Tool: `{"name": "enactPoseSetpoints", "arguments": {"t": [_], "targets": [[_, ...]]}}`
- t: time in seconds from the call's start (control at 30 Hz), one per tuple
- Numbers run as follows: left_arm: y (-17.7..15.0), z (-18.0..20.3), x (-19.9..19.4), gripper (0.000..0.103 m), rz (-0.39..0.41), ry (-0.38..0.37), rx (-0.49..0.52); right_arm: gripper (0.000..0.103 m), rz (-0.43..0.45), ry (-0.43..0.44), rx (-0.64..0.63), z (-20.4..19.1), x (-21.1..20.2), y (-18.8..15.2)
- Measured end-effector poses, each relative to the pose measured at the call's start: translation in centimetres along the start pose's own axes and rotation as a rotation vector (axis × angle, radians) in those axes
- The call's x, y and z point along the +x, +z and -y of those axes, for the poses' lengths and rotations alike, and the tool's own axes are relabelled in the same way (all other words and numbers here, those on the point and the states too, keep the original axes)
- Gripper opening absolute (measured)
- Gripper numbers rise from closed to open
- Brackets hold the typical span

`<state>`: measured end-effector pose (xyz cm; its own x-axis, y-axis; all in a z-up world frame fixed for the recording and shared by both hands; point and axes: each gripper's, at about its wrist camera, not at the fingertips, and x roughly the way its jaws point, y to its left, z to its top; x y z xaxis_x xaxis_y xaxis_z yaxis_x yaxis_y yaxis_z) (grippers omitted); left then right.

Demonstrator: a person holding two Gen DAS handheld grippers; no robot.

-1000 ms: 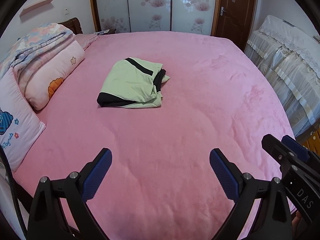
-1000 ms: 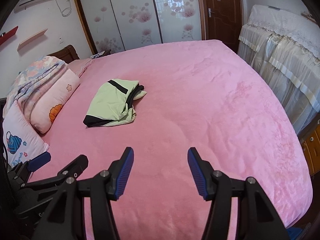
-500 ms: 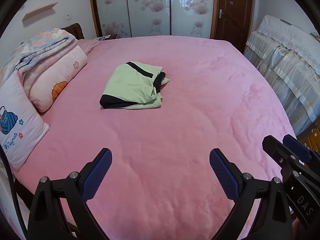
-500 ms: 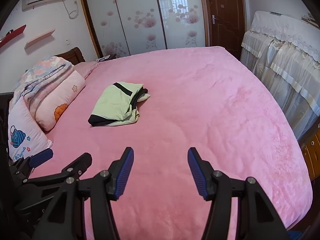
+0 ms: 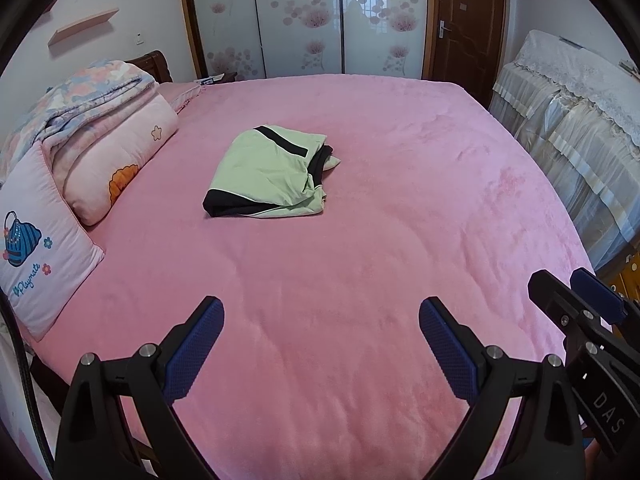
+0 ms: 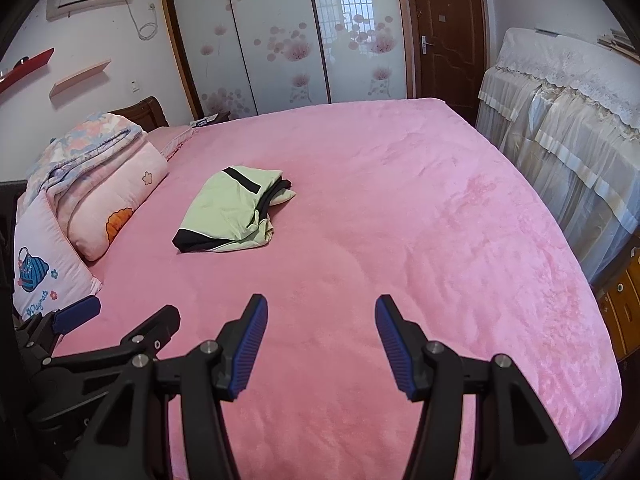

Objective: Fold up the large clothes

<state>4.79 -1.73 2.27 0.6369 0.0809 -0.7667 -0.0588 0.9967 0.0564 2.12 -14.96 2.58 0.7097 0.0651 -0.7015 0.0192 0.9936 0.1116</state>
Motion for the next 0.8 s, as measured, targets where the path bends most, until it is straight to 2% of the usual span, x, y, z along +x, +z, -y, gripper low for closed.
{"name": "enactPoseSetpoints", "arguments": {"t": [0.8], "targets": [[-0.6, 0.5, -1.0, 0.097, 0.012, 0.000, -0.005, 0.056, 0.010, 0.018, 0.005, 0.1, -1.2, -0.5]]}}
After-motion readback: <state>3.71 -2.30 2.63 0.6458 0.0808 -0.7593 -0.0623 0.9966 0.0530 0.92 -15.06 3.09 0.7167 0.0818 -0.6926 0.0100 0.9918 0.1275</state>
